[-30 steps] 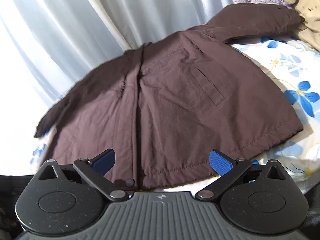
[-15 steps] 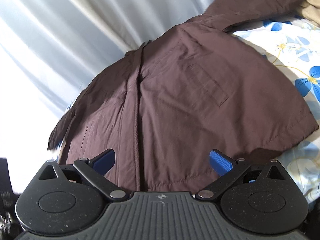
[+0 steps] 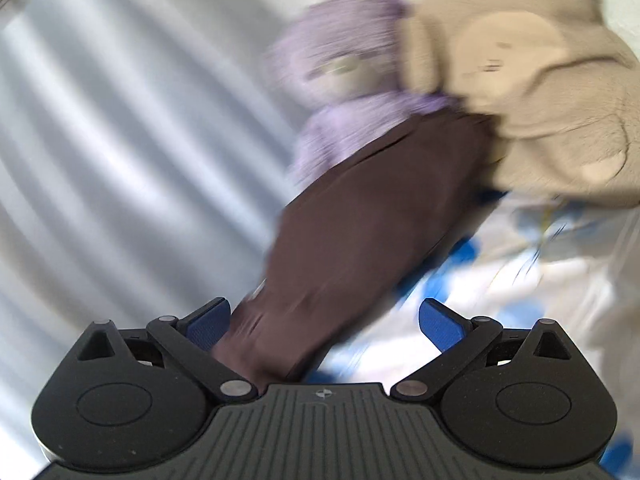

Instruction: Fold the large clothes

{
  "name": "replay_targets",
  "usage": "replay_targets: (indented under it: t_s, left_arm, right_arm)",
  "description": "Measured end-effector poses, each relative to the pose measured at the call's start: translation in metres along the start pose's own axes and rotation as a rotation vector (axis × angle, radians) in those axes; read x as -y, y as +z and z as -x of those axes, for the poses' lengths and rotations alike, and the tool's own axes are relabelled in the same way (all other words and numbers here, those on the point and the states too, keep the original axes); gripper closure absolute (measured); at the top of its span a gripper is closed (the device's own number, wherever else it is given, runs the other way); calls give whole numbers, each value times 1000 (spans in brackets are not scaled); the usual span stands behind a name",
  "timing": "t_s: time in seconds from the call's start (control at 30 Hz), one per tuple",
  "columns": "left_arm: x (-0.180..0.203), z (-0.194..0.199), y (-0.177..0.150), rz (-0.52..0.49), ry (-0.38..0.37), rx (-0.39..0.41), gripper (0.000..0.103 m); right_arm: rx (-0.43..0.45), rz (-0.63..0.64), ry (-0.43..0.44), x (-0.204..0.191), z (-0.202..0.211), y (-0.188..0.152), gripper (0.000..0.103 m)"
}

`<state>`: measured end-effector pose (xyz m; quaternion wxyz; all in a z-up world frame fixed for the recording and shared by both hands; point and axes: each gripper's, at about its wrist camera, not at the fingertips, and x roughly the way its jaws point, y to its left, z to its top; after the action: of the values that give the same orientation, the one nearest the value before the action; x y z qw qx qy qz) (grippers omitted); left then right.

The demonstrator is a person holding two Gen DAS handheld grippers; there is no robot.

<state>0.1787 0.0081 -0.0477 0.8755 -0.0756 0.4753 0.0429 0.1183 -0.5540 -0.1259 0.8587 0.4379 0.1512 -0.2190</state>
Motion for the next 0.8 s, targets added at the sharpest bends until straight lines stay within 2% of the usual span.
replay_targets:
  t_s: [0.07,0.13,0.2,0.27,0.3,0.37,0.43,0.47,0.5,0.53,0.63,0.7,0.77,0.8]
  left_arm:
    - [-5,-16,6,47,12,5,0]
    - [-13,-30,9,85,10,-26,0]
    - [-18,-38,10,94,6,-34,0]
    - [-22,-41,7,77,9,-27,0]
    - [-24,-42,6,68,10,-25,0]
    - [-26,-44,7,55,5,-31,0]
    - [-26,-44,9,34,4,-45,0]
    - [-26,-45,9,25,5,-54,0]
    - [-24,-46,11,12,7,-67,0]
    - [-24,-48,15,-3,10,-80,0]
    - [-21,-49,26,-11,19,-95,0]
    - [-22,-40,35,-3,-5,-44,0]
    - [-25,-30,48,19,-64,23,0]
    - [-27,-27,56,35,-95,51,0]
  right_arm:
    - [14,-103,-11,26,-30,19,3]
    - [7,-184,-33,44,-55,29,21]
    - [-4,-223,-50,54,-76,35,28]
    - [-12,-254,-69,61,-96,39,45]
    - [-9,-275,-73,61,-99,39,52]
    - [10,-332,-65,66,-106,39,57]
    - [16,-373,-22,64,-103,40,77]
    - [31,-361,-10,56,-97,42,81]
    - [51,-317,-9,42,-89,46,88]
    - [80,-239,6,20,-79,49,90]
    - [151,71,86,-72,-49,45,90]
    - [128,293,193,-140,-38,24,89]
    - [65,527,265,-206,-33,-17,84]
    - [29,647,292,-234,-33,-43,77]
